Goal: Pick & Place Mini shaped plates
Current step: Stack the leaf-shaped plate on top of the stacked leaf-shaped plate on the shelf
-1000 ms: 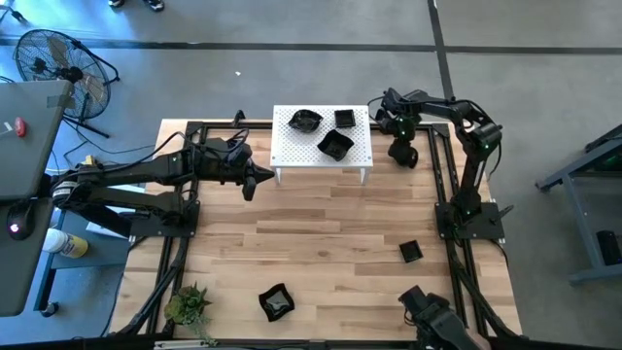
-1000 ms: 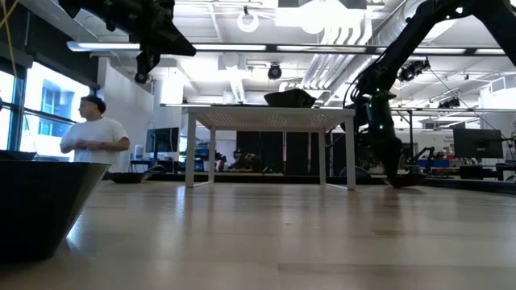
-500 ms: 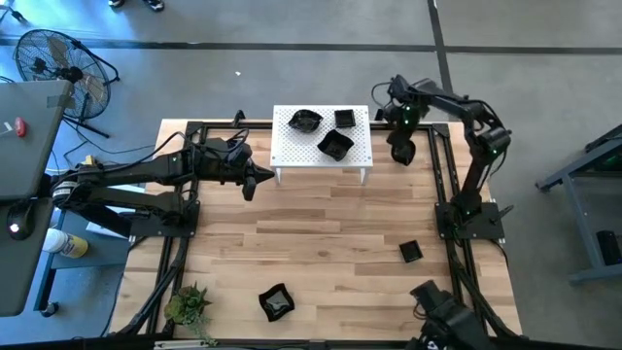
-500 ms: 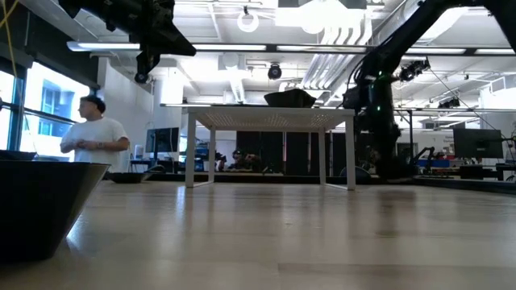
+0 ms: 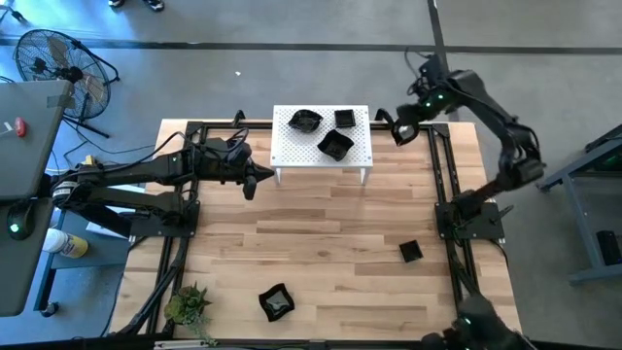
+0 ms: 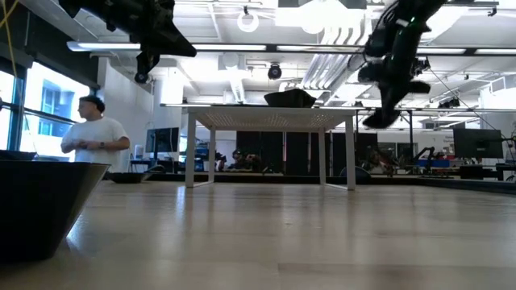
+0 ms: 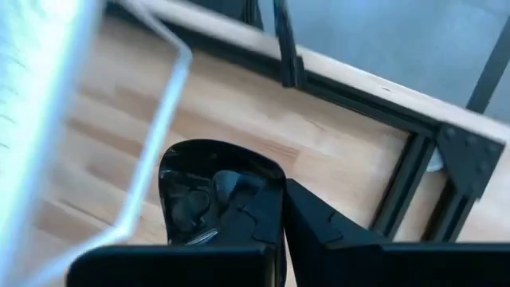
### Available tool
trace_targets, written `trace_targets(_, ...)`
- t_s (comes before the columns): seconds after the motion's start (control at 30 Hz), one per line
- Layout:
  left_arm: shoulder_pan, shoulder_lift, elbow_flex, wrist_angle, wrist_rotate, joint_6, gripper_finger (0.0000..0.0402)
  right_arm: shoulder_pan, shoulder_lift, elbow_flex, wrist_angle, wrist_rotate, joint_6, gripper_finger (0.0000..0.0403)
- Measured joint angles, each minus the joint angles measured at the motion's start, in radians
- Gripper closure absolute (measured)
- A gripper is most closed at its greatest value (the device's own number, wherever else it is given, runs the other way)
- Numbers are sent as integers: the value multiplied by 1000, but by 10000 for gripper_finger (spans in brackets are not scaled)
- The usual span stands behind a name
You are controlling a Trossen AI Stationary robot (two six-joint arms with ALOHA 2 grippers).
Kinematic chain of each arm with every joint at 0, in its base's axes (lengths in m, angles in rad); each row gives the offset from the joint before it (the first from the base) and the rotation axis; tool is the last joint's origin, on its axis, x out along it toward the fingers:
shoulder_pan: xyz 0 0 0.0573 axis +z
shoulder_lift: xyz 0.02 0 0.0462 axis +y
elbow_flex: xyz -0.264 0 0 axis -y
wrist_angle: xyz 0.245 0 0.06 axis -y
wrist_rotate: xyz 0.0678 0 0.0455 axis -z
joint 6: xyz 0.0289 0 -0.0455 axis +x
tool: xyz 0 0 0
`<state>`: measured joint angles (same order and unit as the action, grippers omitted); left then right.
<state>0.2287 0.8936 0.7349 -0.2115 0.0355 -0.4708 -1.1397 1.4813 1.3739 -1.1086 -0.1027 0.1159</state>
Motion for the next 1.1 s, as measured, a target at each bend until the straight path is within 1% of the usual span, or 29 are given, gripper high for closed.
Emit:
trace_targets(0.17,0,0,0,0,-10,3,401,17,-118,0,33,-19,247,398)
trace_targets(0.27,0,0,0,0,-30,3,401,58,-182,-2,105,-25,416,399)
trace_targets(0.37,0,0,0,0,-72,3,401,129,-223,-2,223,-23,591,396)
trace_targets(0.5,0,0,0,22,-148,3,401,269,-230,-2,453,22,813,392)
trace_targets(0.67,0,-4,0,125,-169,50,402,438,-158,-2,742,151,1010,392)
trace_targets(0.73,0,-17,0,146,-169,71,401,490,-112,4,801,200,1062,392)
trace_targets(0.83,0,-39,0,152,-169,96,402,542,-35,39,828,250,1092,392)
trace_targets(1.1,0,-83,0,133,-169,137,402,603,166,208,816,269,1143,391)
